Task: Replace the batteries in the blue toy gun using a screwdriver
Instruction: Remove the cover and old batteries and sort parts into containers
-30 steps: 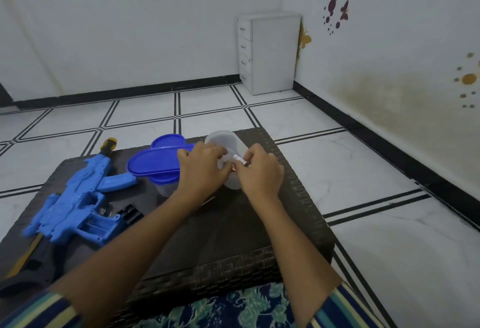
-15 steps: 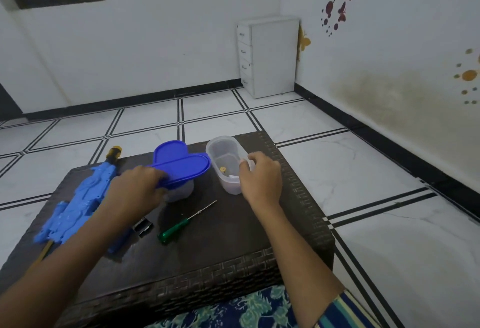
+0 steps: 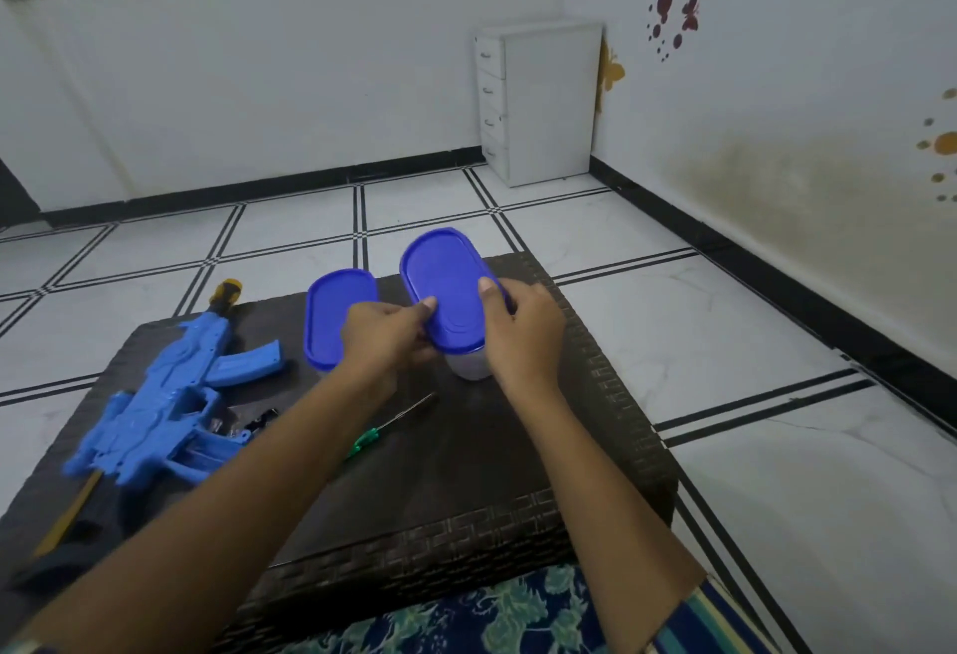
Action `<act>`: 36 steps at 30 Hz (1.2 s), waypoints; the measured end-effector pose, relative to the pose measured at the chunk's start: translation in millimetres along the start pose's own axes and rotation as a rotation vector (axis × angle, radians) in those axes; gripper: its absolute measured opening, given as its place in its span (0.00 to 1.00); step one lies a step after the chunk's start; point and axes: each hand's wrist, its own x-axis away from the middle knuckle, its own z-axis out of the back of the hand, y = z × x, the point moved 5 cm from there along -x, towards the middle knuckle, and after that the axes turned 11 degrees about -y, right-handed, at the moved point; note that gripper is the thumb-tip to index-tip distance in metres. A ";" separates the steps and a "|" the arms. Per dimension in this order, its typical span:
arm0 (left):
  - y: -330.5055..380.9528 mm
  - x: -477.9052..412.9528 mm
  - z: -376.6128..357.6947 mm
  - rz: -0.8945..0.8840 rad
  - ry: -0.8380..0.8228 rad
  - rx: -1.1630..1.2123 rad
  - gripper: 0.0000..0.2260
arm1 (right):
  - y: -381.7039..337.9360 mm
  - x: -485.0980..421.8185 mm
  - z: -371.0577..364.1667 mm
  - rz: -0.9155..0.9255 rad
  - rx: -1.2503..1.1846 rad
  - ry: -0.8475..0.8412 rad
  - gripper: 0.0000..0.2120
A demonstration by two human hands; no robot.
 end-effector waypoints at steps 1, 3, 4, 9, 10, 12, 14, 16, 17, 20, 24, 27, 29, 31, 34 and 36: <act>-5.5 -1.8 -1.2 -0.030 0.018 -0.110 0.13 | 6.6 -6.1 -0.1 -0.047 0.037 0.022 0.15; -7.2 -4.0 -3.7 -0.127 0.081 -0.319 0.15 | 17.6 -18.3 -3.1 -0.116 0.075 0.031 0.16; -5.1 -4.3 -5.1 -0.168 0.114 -0.413 0.16 | 22.1 -22.2 -6.1 -0.141 0.094 0.031 0.16; 0.3 -16.8 -10.2 -0.207 0.181 -0.590 0.17 | 27.7 -20.7 -11.1 -0.175 0.137 0.070 0.15; -0.6 -20.3 -11.6 -0.199 0.176 -0.591 0.17 | 29.1 -21.6 -10.4 -0.179 0.131 0.074 0.15; -3.3 -26.5 -12.4 -0.161 0.163 -0.570 0.17 | 32.2 -23.6 -12.2 -0.193 0.129 0.048 0.15; -9.1 -29.8 -12.4 -0.086 0.136 -0.487 0.16 | 33.4 -22.9 -12.2 -0.210 0.129 0.022 0.14; -16.5 -26.7 -12.9 -0.017 0.125 -0.378 0.15 | 34.2 -21.8 -8.0 -0.214 0.127 0.008 0.13; -18.9 -24.1 -12.8 -0.001 0.132 -0.349 0.15 | 35.1 -21.3 -6.5 -0.205 0.108 -0.008 0.13; -19.5 -22.4 -16.9 -0.025 0.151 -0.361 0.13 | 35.8 -19.4 -5.9 -0.211 0.044 -0.034 0.11; -12.7 -27.0 -23.2 -0.020 0.130 -0.595 0.15 | 32.0 -17.0 -10.9 -0.227 0.147 -0.044 0.11; 11.1 -32.0 -36.6 -0.127 0.082 -0.994 0.20 | 27.1 -14.6 -9.7 -0.193 0.245 -0.041 0.12; 29.3 -42.4 -45.3 -0.296 0.013 -1.226 0.28 | 23.4 -12.3 -11.1 -0.130 0.252 -0.015 0.11; 35.9 -64.0 -48.8 -0.396 -0.169 -1.378 0.26 | 22.0 -12.1 -12.0 -0.102 0.239 0.002 0.11; 20.0 -97.6 -32.5 -0.343 -0.349 -1.426 0.25 | 23.2 -13.6 -11.5 -0.090 0.228 -0.006 0.11; 12.1 -108.9 -24.7 -0.350 -0.366 -1.385 0.25 | 23.1 -16.4 -10.3 -0.079 0.245 -0.031 0.11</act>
